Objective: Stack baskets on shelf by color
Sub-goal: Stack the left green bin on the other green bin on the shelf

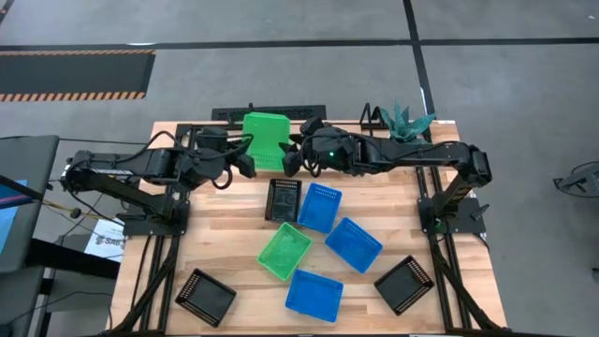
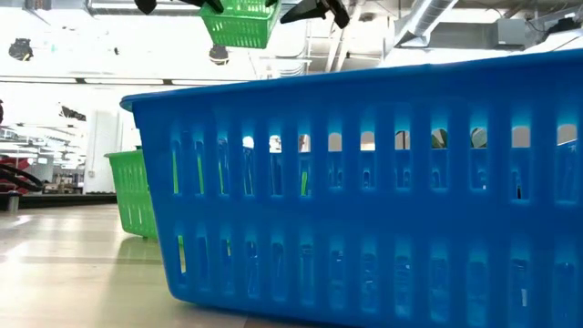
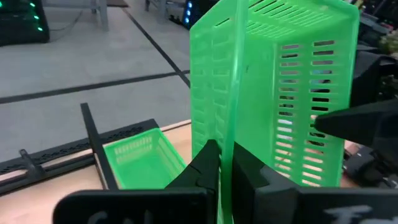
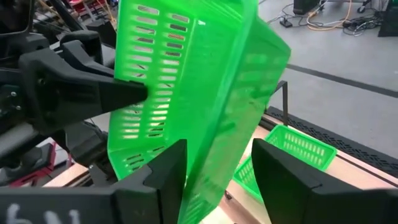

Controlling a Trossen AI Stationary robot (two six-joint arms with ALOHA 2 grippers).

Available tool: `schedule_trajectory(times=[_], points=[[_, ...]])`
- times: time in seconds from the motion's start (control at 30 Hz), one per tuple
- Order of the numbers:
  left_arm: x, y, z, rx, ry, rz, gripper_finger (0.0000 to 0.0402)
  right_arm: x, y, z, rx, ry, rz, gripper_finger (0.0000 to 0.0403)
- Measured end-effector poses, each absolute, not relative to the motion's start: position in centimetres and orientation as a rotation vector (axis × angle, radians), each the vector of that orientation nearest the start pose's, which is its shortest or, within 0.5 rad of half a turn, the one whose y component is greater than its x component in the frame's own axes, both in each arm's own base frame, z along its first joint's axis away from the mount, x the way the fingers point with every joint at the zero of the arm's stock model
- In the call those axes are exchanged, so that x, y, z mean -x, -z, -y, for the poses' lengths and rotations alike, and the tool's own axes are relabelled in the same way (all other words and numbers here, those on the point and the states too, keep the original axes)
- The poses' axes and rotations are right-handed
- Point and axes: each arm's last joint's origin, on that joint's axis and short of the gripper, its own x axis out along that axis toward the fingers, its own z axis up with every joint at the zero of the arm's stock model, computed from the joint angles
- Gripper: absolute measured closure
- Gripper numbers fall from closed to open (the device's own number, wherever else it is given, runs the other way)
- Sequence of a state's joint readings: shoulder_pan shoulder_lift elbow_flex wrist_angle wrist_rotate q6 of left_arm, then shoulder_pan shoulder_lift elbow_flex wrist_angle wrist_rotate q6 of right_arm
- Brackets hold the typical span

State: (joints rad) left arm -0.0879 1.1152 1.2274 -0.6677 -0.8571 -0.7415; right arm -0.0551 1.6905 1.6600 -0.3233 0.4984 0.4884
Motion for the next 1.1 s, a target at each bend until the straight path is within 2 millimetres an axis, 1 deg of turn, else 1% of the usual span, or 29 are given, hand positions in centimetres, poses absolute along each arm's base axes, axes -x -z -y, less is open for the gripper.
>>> schedule_trajectory(times=[0.13, 0.27, 0.37, 0.53, 0.57, 0.73, 0.8, 0.87, 1.0, 1.1], points=[[-21.7, -38.3, -0.2, 0.451, -0.851, -0.199, 0.0401, -38.4, -38.6, 3.5, -0.392, 0.620, -0.211, 0.0224], [-21.8, -38.4, -0.2, 0.444, -0.840, -0.191, 0.0401, -38.4, -38.6, 3.5, -0.392, 0.622, -0.213, 0.0260], [-21.8, -38.5, -0.2, 0.449, -0.831, -0.192, 0.0401, -38.4, -38.5, 3.7, -0.394, 0.627, -0.214, 0.0298], [-21.9, -38.5, -0.1, 0.457, -0.818, -0.191, 0.0401, -38.3, -38.5, 3.8, -0.401, 0.643, -0.214, 0.0378], [-21.9, -38.5, -0.1, 0.457, -0.817, -0.189, 0.0401, -38.3, -38.5, 3.8, -0.402, 0.644, -0.212, 0.0389], [-21.9, -38.5, -0.1, 0.448, -0.803, -0.200, 0.0392, -38.3, -38.4, 4.0, -0.430, 0.651, -0.208, 0.0394], [-21.9, -38.5, -0.1, 0.421, -0.788, -0.217, 0.0374, -38.3, -38.4, 4.1, -0.431, 0.652, -0.213, 0.0396], [-22.0, -38.5, 0.0, 0.400, -0.758, -0.238, 0.0345, -38.2, -38.3, 4.3, -0.449, 0.657, -0.222, 0.0396], [-22.1, -38.5, 0.2, 0.387, -0.694, -0.270, 0.0263, -37.9, -37.8, 5.2, -0.480, 0.678, -0.260, 0.0398], [-21.8, -38.6, 0.2, 0.388, -0.688, -0.268, 0.0202, -37.7, -37.6, 6.7, -0.547, 0.664, -0.277, 0.0398]])
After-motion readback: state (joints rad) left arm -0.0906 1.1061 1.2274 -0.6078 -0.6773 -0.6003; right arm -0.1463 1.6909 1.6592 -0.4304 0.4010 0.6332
